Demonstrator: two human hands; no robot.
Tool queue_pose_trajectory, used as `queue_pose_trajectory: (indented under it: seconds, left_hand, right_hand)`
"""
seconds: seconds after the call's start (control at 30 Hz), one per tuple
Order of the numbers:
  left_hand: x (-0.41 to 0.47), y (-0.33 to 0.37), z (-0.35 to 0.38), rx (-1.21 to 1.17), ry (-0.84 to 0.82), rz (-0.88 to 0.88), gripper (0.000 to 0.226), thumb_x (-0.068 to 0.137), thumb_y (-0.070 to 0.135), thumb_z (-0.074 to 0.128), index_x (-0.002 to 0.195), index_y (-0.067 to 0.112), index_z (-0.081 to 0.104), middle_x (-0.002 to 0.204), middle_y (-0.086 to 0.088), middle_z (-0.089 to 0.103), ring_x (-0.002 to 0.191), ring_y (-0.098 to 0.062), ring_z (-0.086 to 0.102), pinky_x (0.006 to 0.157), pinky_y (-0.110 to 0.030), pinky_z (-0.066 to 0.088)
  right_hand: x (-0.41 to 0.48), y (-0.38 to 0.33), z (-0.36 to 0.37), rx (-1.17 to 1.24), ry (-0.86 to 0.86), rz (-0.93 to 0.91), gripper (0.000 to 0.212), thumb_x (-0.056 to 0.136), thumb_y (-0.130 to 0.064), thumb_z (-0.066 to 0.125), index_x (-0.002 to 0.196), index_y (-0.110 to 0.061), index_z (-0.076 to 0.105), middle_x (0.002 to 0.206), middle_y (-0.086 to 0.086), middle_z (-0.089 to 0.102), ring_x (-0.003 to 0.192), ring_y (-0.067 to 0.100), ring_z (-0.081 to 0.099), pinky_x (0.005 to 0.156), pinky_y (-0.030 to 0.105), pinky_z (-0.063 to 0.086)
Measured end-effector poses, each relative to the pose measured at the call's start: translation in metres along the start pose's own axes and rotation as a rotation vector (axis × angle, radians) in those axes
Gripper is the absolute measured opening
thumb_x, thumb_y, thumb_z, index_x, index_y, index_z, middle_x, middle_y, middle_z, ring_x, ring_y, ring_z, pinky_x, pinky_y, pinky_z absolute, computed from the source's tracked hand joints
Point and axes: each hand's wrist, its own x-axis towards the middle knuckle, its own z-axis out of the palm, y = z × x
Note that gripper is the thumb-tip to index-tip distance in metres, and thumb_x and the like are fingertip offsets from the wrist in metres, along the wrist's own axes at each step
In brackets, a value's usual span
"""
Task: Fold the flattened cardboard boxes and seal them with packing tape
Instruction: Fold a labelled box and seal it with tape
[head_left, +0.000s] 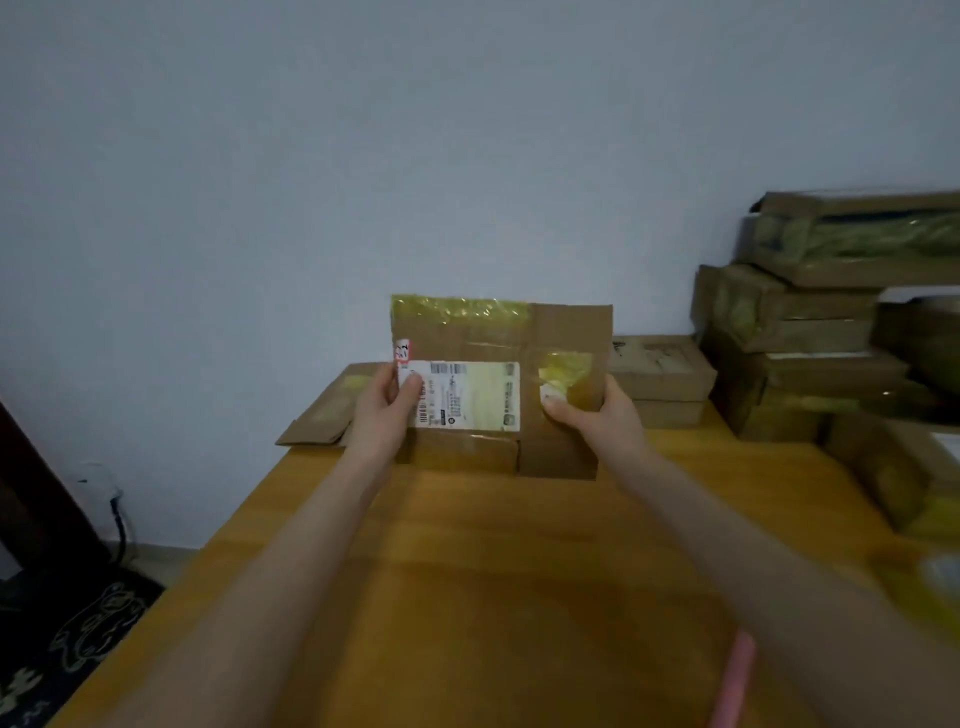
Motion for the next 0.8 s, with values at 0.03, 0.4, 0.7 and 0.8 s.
queue_pose_trajectory:
  seconds: [0.03,0.4,0.7,0.8]
  left_hand:
    - [-0.014,0.001,0.007,0.010,-0.027,0.016,0.024,0.099,0.023,0.048,0.122,0.021,0.054,0.104,-0.002,0.071,0.095,-0.018,0.069,0.087,-0.041,0.055]
    - [-0.120,-0.008,0.049,0.047,-0.144,0.117,0.116,0.061,0.049,0.079,0.148,0.044,0.002,0.154,0.002,0.028,0.129,-0.021,0.047,0.094,-0.045,0.052]
    - [-0.124,0.017,0.055,0.188,-0.171,0.312,0.072,0.062,0.059,0.075,0.125,0.051,0.041,0.137,0.010,0.039,0.123,-0.004,0.042,0.091,-0.014,0.044]
    - [-0.112,0.025,0.047,0.170,-0.220,0.291,0.049,0.066,0.060,0.067,0.112,0.046,0.060,0.137,0.011,0.044,0.128,-0.011,0.042,0.099,-0.035,0.043]
  right_hand:
    - [-0.012,-0.001,-0.008,0.057,0.056,-0.011,0.063,0.080,-0.025,0.074,0.134,-0.018,0.043,0.117,-0.006,0.054,0.108,0.014,0.052,0.089,0.033,0.047]
    - [-0.095,0.037,-0.055,-0.069,0.003,-0.025,0.116,0.069,-0.031,0.082,0.152,-0.031,0.001,0.156,0.001,0.020,0.142,0.024,0.024,0.110,0.046,0.032]
    - [-0.098,0.023,-0.053,-0.103,-0.147,-0.265,0.102,0.056,-0.061,0.078,0.143,-0.047,0.027,0.142,-0.003,0.042,0.123,0.015,0.049,0.088,0.029,0.052]
    - [-0.092,0.019,-0.063,-0.157,-0.200,-0.252,0.086,0.062,-0.052,0.073,0.138,-0.048,0.033,0.133,-0.006,0.048,0.119,0.014,0.051,0.085,0.026,0.050]
